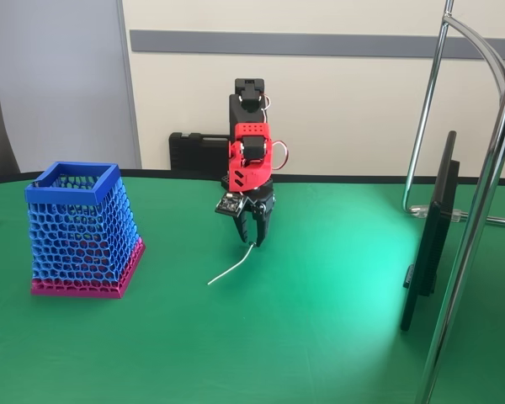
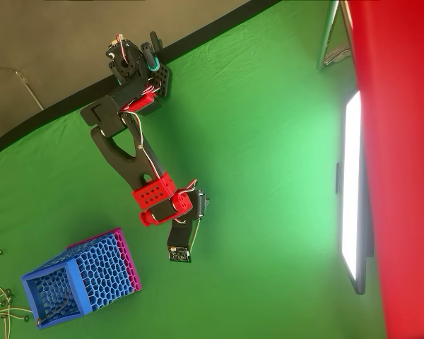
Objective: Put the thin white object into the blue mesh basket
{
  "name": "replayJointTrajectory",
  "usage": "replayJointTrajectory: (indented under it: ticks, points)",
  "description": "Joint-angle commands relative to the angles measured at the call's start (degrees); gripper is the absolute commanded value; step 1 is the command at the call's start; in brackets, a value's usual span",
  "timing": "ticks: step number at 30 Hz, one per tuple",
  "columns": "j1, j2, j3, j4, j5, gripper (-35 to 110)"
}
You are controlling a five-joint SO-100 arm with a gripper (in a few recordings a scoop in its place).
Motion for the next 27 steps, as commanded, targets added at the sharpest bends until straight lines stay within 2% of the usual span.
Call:
replayJointTrajectory:
  ticks: [1, 27]
  points:
    - [0.26, 0.44, -1.85, 0.26, 0.62, 18]
    - [0.79, -4.57, -4.57, 0.53, 0.62, 17]
